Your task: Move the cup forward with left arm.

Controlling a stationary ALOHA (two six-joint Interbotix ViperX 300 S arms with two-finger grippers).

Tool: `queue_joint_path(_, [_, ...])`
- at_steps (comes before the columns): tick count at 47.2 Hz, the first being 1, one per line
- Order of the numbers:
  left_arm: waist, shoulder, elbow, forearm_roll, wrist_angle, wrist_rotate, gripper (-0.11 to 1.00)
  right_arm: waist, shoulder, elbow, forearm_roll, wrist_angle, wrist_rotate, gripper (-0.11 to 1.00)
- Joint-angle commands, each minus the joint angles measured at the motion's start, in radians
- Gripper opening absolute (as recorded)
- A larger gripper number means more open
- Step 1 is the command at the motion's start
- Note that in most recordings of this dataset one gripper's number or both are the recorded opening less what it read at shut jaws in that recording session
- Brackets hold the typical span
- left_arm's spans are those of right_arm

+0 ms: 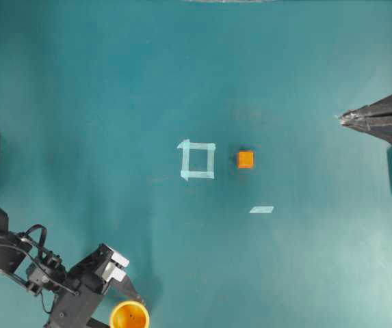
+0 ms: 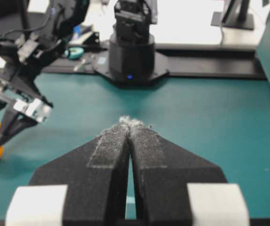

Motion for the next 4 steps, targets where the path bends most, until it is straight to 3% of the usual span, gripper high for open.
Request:
queue_joint_path(1, [0.000, -0.014, -0.018, 0.003, -0.006, -0.002, 0.65, -0.002, 0.002, -0.032, -0.002, -0.003, 0.000, 0.00])
queue_joint_path(4, [0.000, -0.014, -0.018, 0.003, -0.006, -0.002, 0.65, -0.002, 0.002, -0.032, -0.002, -0.003, 0.000, 0.00])
